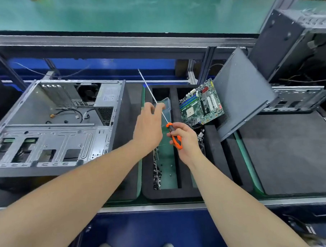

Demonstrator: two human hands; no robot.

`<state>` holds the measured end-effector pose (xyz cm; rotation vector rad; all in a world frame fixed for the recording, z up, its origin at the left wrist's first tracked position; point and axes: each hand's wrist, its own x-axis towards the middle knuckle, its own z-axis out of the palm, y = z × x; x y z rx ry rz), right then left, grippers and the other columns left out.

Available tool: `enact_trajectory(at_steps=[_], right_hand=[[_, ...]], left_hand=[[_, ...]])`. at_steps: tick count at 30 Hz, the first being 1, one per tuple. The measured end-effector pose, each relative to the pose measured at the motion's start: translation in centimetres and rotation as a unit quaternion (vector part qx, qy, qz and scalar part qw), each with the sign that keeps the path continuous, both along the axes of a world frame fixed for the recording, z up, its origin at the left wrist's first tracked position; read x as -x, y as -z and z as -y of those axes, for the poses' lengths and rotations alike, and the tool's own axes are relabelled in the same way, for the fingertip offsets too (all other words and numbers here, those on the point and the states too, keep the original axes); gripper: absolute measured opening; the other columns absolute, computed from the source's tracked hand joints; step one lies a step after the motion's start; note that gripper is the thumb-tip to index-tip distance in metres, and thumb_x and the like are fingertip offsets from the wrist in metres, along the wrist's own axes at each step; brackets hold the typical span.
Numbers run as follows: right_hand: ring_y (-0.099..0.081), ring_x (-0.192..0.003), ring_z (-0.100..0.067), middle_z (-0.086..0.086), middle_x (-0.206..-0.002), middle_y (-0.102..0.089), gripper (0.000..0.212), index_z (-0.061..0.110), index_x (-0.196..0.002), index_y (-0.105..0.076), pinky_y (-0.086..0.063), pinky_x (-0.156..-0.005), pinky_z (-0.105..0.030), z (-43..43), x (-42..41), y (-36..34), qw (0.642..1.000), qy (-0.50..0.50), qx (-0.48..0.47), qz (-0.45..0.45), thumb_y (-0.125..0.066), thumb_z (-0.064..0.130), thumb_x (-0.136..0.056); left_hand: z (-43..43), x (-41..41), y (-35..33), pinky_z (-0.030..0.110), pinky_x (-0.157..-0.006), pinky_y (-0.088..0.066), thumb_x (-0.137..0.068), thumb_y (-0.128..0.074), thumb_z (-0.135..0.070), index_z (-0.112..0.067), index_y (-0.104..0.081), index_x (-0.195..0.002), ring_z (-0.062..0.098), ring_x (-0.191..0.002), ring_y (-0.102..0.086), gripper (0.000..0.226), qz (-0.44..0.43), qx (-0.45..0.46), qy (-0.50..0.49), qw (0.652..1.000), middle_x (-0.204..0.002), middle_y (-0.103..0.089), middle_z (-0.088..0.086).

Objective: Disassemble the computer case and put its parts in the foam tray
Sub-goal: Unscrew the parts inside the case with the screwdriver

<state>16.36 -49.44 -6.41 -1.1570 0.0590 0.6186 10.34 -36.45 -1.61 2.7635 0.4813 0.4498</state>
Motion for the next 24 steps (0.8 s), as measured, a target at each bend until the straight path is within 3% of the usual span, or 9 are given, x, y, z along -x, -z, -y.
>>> enact_trajectory(at_steps=[2,4,7,11,14,17,21,22,24], right_hand=[[-0.071,-0.071,-0.024,-0.013,-0.101,-0.077,0.027,0.005,-0.099,-0.07,-0.051,-0.05,-0.028,-0.9,-0.1,-2.0,1.0,-0.008,-0.012,0.021,-0.057,-0.016,-0.087],[-0.069,-0.069,-0.026,-0.015,-0.101,-0.077,0.026,0.005,-0.094,-0.07,-0.05,-0.049,-0.029,-1.9,0.0,-4.2,0.998,-0.028,-0.02,0.056,-0.056,-0.016,-0.087],[-0.066,-0.064,-0.029,-0.013,-0.088,-0.078,0.025,0.006,-0.089,-0.072,-0.05,-0.049,-0.029,-4.0,0.3,-7.5,0.99,-0.051,-0.012,0.132,-0.056,-0.014,-0.088],[-0.069,-0.059,-0.028,-0.016,-0.083,-0.077,0.025,0.005,-0.084,-0.073,-0.056,-0.053,-0.031,-7.8,1.6,-11.1,0.975,-0.051,-0.013,0.214,-0.056,-0.013,-0.086],[-0.073,-0.063,-0.034,-0.016,-0.084,-0.079,0.019,0.003,-0.085,-0.076,-0.062,-0.062,-0.037,-10.9,3.6,-13.5,0.963,-0.039,-0.032,0.265,-0.06,-0.008,-0.087],[-0.073,-0.064,-0.038,-0.017,-0.082,-0.078,0.015,0.002,-0.09,-0.073,-0.063,-0.058,-0.039,-14.1,5.7,-16.2,0.952,-0.004,-0.047,0.302,-0.062,-0.007,-0.089],[-0.069,-0.056,-0.036,-0.021,-0.079,-0.074,0.011,0.008,-0.091,-0.066,-0.057,-0.05,-0.036,-18.1,9.2,-20.1,0.929,0.006,-0.078,0.362,-0.071,-0.002,-0.088],[-0.068,-0.054,-0.035,-0.02,-0.077,-0.073,0.011,0.008,-0.091,-0.065,-0.056,-0.049,-0.036,-19.1,10.2,-20.9,0.92,0.009,-0.079,0.383,-0.073,0.001,-0.089],[-0.068,-0.052,-0.032,-0.017,-0.076,-0.071,0.011,0.007,-0.094,-0.064,-0.054,-0.048,-0.037,-21.3,12.1,-22.6,0.894,0.019,-0.072,0.441,-0.074,0.01,-0.093]], left_hand=[[-1.6,0.1,-2.5,0.046,-0.1,-0.044,-0.074,-0.061,0.013,-0.033,-0.041,-0.145,0.032,-0.124,-0.031,0.087,0.018,-0.043,0.0,0.999,-0.151,-0.029,0.012],[-3.6,0.5,-4.5,0.046,-0.117,-0.025,-0.075,-0.061,0.015,-0.036,-0.043,-0.145,0.027,-0.145,-0.01,0.089,0.008,-0.075,0.003,0.997,-0.166,-0.01,0.011],[-7.2,1.8,-6.8,0.047,-0.122,-0.015,-0.078,-0.058,0.016,-0.035,-0.047,-0.139,0.028,-0.158,0.001,0.08,-0.003,-0.078,-0.011,0.997,-0.171,-0.002,0.008],[-12.0,5.0,-8.3,0.046,-0.122,-0.011,-0.081,-0.055,0.015,-0.033,-0.043,-0.147,0.028,-0.159,-0.005,0.083,-0.004,-0.098,-0.045,0.994,-0.169,-0.018,0.008],[-15.3,8.0,-8.9,0.046,-0.12,-0.016,-0.086,-0.053,0.013,-0.032,-0.038,-0.152,0.027,-0.155,-0.019,0.082,-0.007,-0.069,-0.073,0.995,-0.163,-0.029,0.003],[-18.1,11.3,-9.1,0.049,-0.11,-0.032,-0.091,-0.048,0.009,-0.034,-0.039,-0.151,0.028,-0.137,-0.045,0.074,0.01,-0.018,-0.072,0.997,-0.155,-0.04,-0.001],[-22.2,15.7,-9.9,0.042,-0.113,-0.038,-0.1,-0.038,0.008,-0.026,-0.042,-0.153,0.028,-0.137,-0.046,0.063,0.052,0.052,-0.062,0.995,-0.156,-0.042,0.004],[-23.4,16.8,-10.1,0.035,-0.11,-0.04,-0.101,-0.036,0.008,-0.021,-0.046,-0.151,0.027,-0.132,-0.05,0.059,0.059,0.064,-0.066,0.994,-0.154,-0.047,0.006],[-26.1,19.2,-10.2,0.016,-0.079,-0.048,-0.103,-0.036,0.006,-0.018,-0.057,-0.144,0.022,-0.095,-0.063,0.052,0.045,0.067,-0.077,0.994,-0.139,-0.061,0.01]])
